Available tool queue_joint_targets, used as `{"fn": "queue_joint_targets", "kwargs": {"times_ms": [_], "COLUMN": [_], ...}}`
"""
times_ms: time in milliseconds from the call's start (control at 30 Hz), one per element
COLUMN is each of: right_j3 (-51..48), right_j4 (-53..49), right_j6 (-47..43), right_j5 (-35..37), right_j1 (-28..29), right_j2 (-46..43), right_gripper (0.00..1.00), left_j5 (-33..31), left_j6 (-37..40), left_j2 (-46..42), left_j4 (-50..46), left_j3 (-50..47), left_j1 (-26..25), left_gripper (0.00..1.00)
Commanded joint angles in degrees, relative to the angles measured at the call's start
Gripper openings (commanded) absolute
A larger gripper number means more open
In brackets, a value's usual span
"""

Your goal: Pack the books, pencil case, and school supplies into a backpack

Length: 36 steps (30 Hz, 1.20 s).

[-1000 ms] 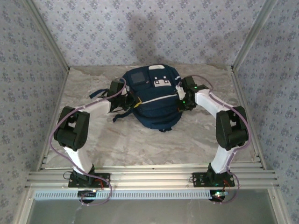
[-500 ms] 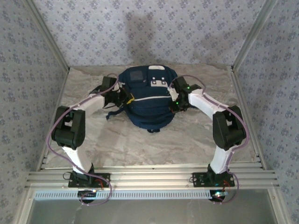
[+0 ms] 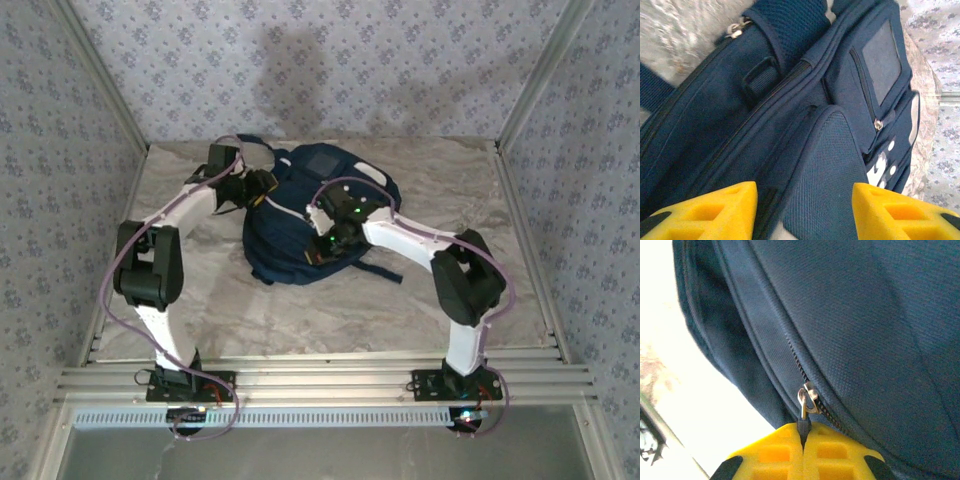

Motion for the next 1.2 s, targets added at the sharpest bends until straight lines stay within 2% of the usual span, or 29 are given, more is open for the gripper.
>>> {"fn": "queue_joint_targets", "kwargs": {"times_ms": [0,233,400,700,1167], "right_j3": [7.2,11.8,12.4,9.0,7.6], "right_j4": [4.4,6.5,8.1,11.4,12.0], "right_j6": [1.0,2.2,3.1,4.5,2.2], "right_j5": [-4.6,-5.2,-6.6,-7.1,-8.8], "right_j1": [0.4,0.5,0.5,-0.1,0.3], "right_j2": [3.8,7.5,8.4,5.0,2.7], "right_gripper": [0.00,0.00,0.00,0.00,0.00], "left_j5": [1.6,-0.2,0.5,0.5,-0.9], "left_j6": [0.2,-0.9,-6.1,-14.0,-18.0], "left_j2": [-7.9,-17.2,-21.0,-17.7,-8.9], "left_j4": [-1.8,-4.0,-0.1,9.0,13.9], "left_j3": [-3.3,-11.0,-17.4,-21.4,-20.2], "left_j1": [-0.4,-0.4,-0.6,-2.8,-6.5], "left_gripper": [0.53,0.53,0.54,0.54,0.52]}}
